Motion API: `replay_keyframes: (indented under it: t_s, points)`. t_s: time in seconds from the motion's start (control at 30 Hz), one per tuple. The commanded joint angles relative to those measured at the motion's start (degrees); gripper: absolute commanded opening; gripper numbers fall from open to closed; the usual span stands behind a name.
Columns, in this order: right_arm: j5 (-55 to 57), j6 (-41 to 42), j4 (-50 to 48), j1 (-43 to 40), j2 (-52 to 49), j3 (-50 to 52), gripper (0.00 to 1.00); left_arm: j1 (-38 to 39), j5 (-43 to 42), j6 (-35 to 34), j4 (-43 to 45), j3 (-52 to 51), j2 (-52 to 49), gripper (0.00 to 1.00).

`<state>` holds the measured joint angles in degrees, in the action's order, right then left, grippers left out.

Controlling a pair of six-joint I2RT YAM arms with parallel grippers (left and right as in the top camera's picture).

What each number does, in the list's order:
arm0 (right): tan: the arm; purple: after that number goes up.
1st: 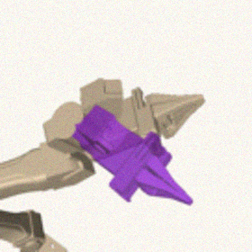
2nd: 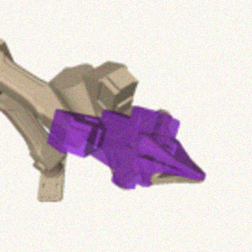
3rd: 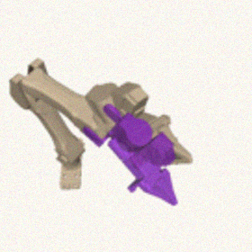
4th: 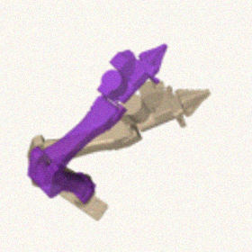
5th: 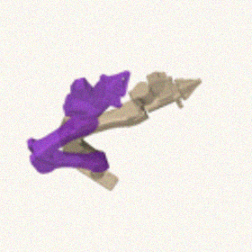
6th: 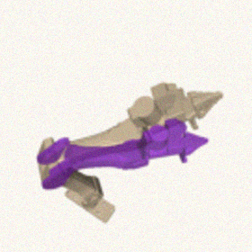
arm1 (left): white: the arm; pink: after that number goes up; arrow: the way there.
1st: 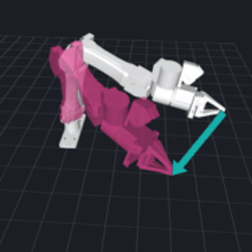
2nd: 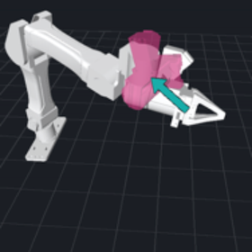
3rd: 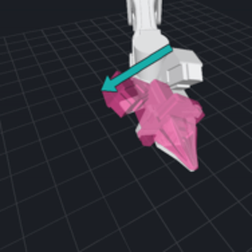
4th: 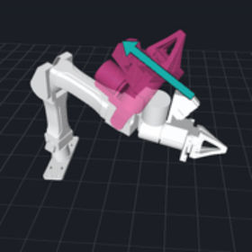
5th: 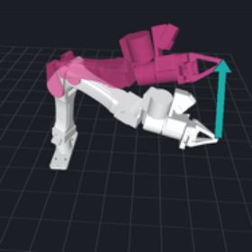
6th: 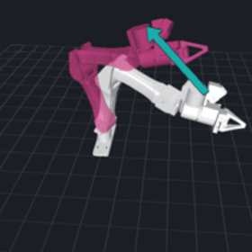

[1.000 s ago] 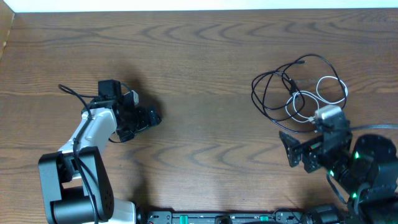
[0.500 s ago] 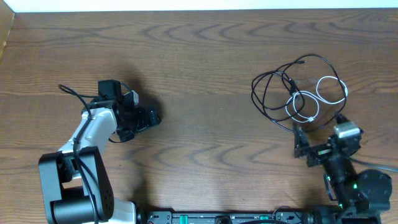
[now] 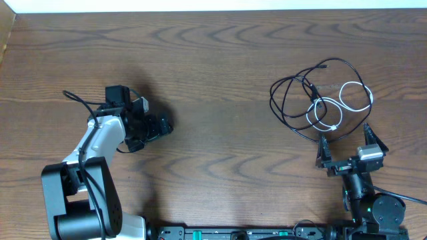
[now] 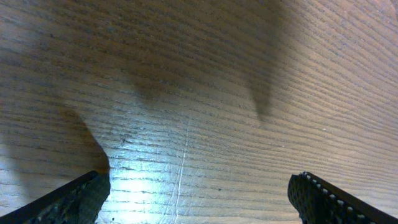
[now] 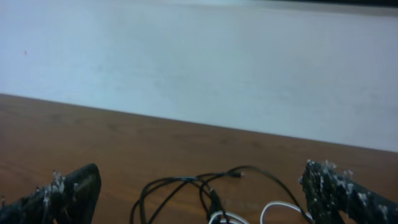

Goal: Untangle cables

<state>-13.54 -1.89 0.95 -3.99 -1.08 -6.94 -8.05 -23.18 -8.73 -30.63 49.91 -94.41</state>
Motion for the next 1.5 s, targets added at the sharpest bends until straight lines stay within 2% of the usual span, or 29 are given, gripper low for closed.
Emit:
replay_keyframes:
  t_s: [0.0, 0.37, 0.4, 1.47]
  points:
    - [-0.13, 0.13, -1.49, -1.03, 0.79, 1.51, 0.99, -0.24, 0.55, 0.76, -0.15, -0.22, -0.33, 0.96]
    - [-0.11, 0.13, 0.81, -1.36, 0.79, 6.67, 0.99, -0.24, 0.55, 0.76, -0.15, -0.22, -0.33, 0.97]
    - [-0.09, 0.22, 2.82, -1.38, 0.79, 6.62, 0.99, -0.24, 0.55, 0.76, -0.15, -0.22, -0.33, 0.96]
    - [0.07, 0.13, 2.25, -1.44, 0.74, 6.62, 0.99, -0.24, 0.55, 0.76, -0.15, -0.22, -0.33, 0.96]
